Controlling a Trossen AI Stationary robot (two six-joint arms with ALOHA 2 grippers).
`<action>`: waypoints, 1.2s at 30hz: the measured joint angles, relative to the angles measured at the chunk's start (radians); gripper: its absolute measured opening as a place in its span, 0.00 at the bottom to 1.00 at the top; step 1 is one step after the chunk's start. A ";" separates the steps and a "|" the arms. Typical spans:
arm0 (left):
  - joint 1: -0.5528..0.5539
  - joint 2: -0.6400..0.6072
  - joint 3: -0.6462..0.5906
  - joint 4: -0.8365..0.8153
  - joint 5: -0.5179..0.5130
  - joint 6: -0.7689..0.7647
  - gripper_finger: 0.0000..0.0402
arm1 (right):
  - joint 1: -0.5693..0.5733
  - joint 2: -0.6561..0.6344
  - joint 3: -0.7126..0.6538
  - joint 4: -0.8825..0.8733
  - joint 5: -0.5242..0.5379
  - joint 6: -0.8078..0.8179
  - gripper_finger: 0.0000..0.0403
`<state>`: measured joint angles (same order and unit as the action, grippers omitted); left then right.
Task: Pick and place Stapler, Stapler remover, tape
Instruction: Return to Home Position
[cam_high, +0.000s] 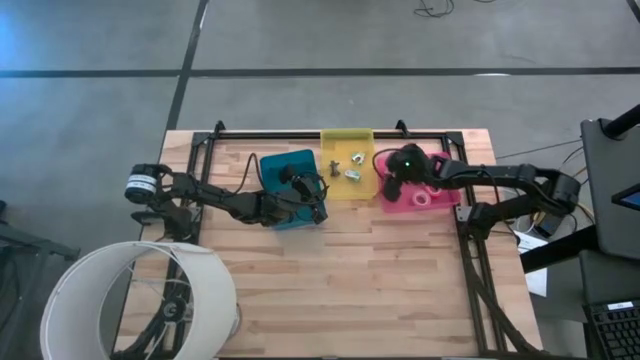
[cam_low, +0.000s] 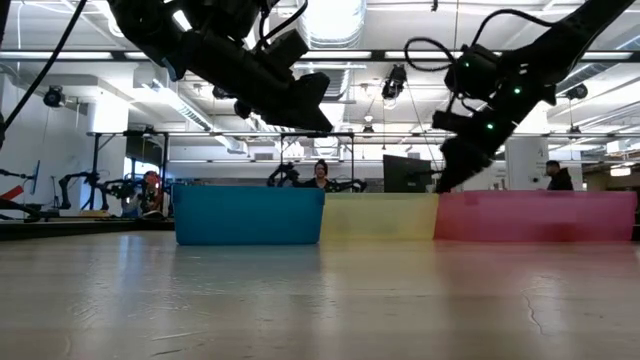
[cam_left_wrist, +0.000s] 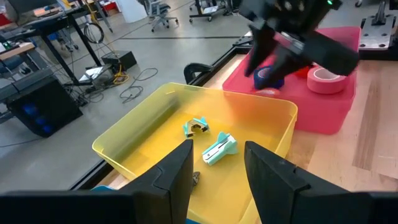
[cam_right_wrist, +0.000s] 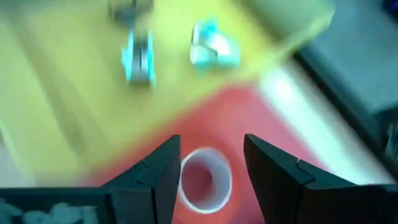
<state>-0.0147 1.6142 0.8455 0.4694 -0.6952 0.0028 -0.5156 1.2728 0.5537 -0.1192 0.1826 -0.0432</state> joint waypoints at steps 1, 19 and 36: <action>0.000 0.000 0.000 0.000 0.000 0.000 0.37 | 0.000 0.004 0.000 0.049 0.000 0.000 0.42; 0.000 0.000 0.000 -0.002 0.000 0.000 0.37 | 0.009 -0.019 0.000 -0.047 -0.047 0.010 0.42; -0.038 -0.101 0.000 -0.197 -0.003 -0.038 0.36 | 0.025 -0.466 0.000 -0.113 -0.112 -0.114 0.42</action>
<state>-0.0526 1.5129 0.8452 0.2720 -0.6983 -0.0352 -0.4904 0.8065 0.5537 -0.2326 0.0704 -0.1570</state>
